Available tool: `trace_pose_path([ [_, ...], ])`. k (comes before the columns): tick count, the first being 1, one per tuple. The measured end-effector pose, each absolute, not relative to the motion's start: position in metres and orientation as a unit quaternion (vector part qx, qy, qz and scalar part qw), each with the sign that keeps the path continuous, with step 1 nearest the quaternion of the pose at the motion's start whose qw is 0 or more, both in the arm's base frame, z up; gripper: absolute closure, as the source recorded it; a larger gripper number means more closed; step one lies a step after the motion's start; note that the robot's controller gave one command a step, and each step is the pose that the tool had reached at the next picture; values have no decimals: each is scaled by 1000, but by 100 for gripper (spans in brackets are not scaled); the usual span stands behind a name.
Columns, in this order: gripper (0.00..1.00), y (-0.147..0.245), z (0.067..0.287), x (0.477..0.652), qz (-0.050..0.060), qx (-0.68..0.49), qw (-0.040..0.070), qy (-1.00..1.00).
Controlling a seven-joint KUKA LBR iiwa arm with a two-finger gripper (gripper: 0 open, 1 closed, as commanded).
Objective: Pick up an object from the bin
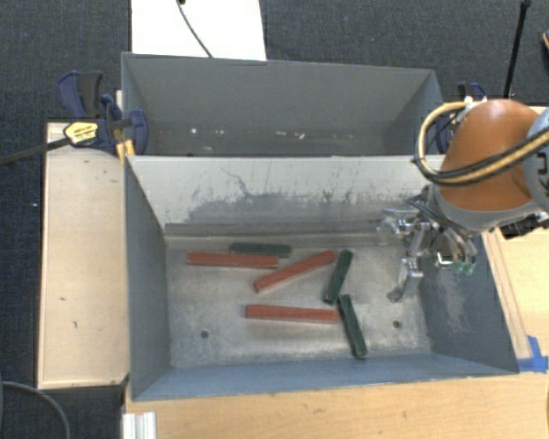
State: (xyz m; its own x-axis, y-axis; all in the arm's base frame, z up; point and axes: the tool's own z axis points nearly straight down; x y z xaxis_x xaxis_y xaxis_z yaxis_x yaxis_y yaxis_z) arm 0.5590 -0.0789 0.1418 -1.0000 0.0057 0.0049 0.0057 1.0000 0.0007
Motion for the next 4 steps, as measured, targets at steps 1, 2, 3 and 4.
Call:
trace_pose_path([
  [1,0,-24,73,558,-2,257,0,-966],
  [2,0,-48,71,592,1,409,-2,-913],
  [3,100,-47,71,592,0,407,-2,-913],
  [4,100,-29,215,568,2,442,-5,-897],
])
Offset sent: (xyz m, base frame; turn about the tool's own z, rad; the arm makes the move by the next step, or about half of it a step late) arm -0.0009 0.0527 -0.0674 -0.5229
